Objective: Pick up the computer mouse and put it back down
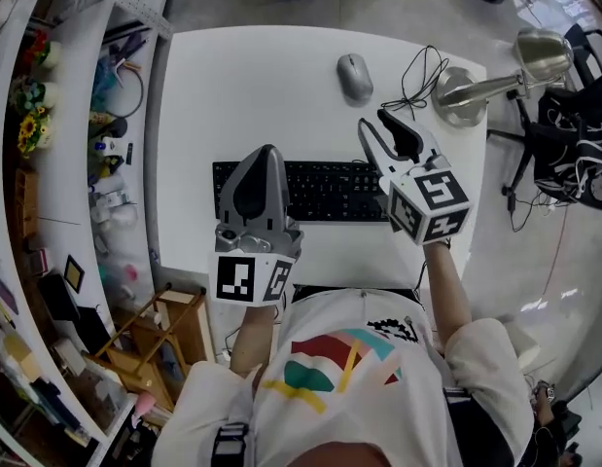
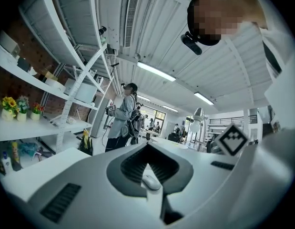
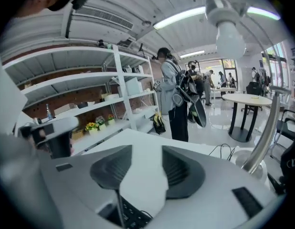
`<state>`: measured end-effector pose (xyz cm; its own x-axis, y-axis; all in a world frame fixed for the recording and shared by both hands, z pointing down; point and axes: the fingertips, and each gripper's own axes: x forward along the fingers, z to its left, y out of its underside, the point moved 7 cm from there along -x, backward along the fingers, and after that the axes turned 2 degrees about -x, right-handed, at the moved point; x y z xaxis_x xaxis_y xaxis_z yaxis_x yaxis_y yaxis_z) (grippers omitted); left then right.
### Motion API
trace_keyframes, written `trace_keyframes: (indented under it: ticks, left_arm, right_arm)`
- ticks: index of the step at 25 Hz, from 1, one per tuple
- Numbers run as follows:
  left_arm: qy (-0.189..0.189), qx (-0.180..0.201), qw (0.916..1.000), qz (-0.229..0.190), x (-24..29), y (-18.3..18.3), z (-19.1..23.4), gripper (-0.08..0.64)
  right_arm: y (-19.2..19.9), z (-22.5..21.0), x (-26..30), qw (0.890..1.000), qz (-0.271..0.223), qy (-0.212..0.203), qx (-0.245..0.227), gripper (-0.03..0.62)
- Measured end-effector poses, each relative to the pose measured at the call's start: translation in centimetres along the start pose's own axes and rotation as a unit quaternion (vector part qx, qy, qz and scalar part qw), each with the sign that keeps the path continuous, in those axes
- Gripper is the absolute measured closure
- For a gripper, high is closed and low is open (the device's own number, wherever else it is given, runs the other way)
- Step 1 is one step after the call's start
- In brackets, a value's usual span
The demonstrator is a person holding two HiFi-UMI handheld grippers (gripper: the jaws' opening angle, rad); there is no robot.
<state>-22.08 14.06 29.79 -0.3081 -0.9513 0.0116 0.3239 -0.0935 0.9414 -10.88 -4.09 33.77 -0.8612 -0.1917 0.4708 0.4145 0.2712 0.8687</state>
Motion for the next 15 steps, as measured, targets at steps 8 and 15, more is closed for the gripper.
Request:
trace_keyframes:
  ticks: [8,15]
  left_arm:
    - [0.015,-0.001,0.9997,0.022,2.5,2.1,1.9,0.515]
    - [-0.012,-0.021,0.9993,0.028,2.7,3.1,4.2,0.515]
  right_arm:
    - [2.1,-7.7,13.1,0.973,0.218,0.024,0.064,0.313]
    - [3.3,-8.4,16.4,0.953,0.298,0.049,0.023,0.313]
